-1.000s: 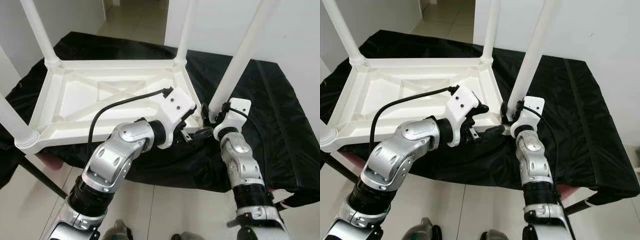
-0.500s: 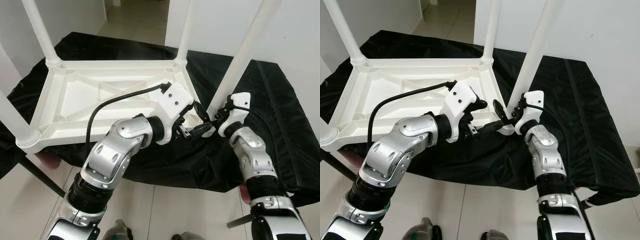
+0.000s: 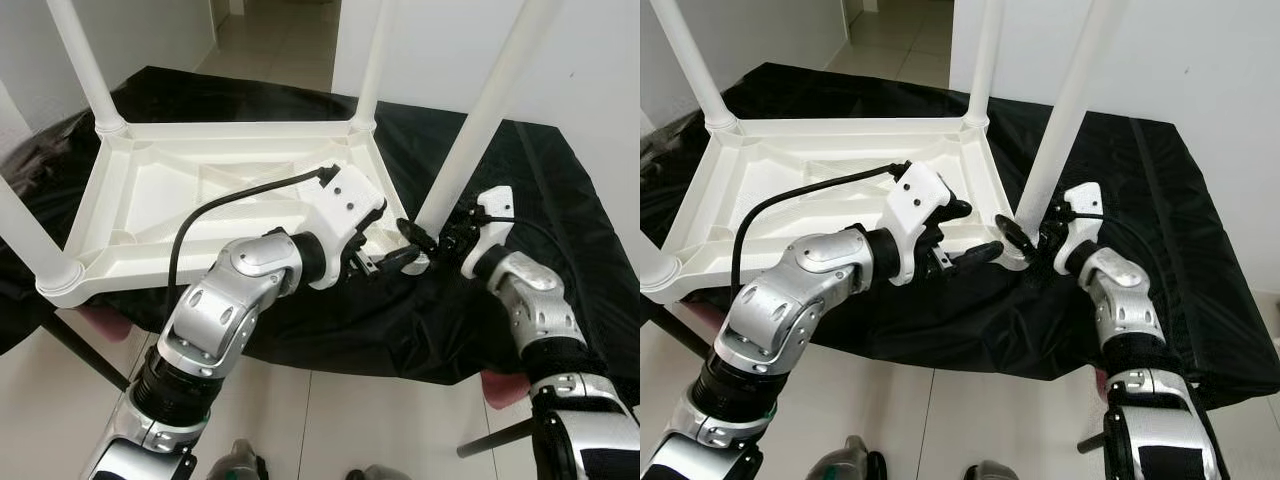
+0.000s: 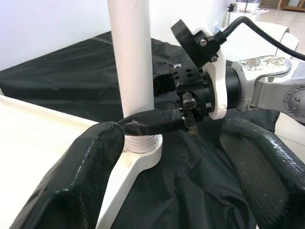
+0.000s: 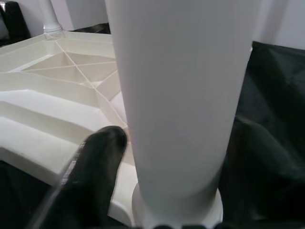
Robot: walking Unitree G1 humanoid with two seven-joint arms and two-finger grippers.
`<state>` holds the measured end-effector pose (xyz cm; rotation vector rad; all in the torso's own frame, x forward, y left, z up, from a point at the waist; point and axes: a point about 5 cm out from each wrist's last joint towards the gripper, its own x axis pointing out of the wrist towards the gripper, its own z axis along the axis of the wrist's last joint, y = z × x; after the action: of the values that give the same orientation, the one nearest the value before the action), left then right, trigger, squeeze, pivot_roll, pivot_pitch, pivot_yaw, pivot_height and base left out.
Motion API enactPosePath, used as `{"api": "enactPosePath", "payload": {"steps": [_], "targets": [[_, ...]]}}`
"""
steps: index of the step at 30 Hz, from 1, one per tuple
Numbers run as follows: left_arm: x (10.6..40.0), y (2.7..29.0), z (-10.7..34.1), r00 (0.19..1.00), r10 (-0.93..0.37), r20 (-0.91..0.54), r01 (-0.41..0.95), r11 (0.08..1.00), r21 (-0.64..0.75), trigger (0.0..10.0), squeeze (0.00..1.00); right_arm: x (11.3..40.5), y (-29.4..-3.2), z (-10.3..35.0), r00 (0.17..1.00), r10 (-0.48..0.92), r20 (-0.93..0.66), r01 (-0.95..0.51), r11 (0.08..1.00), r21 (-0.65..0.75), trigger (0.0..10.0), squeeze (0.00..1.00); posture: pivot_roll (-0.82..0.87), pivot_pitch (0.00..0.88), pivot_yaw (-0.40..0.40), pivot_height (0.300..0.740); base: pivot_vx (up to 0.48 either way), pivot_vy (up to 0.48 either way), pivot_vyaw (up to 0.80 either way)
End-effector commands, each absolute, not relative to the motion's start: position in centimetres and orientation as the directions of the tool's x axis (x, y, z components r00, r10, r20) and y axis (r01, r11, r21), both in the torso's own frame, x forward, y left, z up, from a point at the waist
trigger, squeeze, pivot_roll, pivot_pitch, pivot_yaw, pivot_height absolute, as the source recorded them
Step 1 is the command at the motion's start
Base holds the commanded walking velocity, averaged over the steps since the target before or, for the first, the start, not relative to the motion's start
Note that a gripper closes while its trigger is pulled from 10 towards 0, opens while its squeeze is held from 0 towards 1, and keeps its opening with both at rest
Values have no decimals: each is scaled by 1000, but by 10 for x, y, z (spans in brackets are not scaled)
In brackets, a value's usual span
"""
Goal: Building children table
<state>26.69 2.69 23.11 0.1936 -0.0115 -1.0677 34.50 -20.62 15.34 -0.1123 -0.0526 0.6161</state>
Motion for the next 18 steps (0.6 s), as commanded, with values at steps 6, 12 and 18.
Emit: {"api": "enactPosePath", "payload": {"steps": [6, 12, 18], "targets": [[265, 26, 233, 486, -870, -85, 867, 468, 168, 10000, 0, 344, -206, 153, 799, 600, 32, -595, 797, -106, 0, 0, 50, 24, 2, 740, 0, 0, 0], [266, 26, 234, 485, -871, -83, 868, 468, 168, 10000, 0, 342, -207, 150, 791, 611, 33, -605, 790, -98, 0, 0, 40, 23, 3, 740, 0, 0, 0], [266, 25, 234, 482, -872, -81, 869, 465, 167, 10000, 0, 342, -211, 148, 797, 603, 32, -598, 796, -94, 10000, 0, 34, 19, -3, 740, 0, 0, 0]]}}
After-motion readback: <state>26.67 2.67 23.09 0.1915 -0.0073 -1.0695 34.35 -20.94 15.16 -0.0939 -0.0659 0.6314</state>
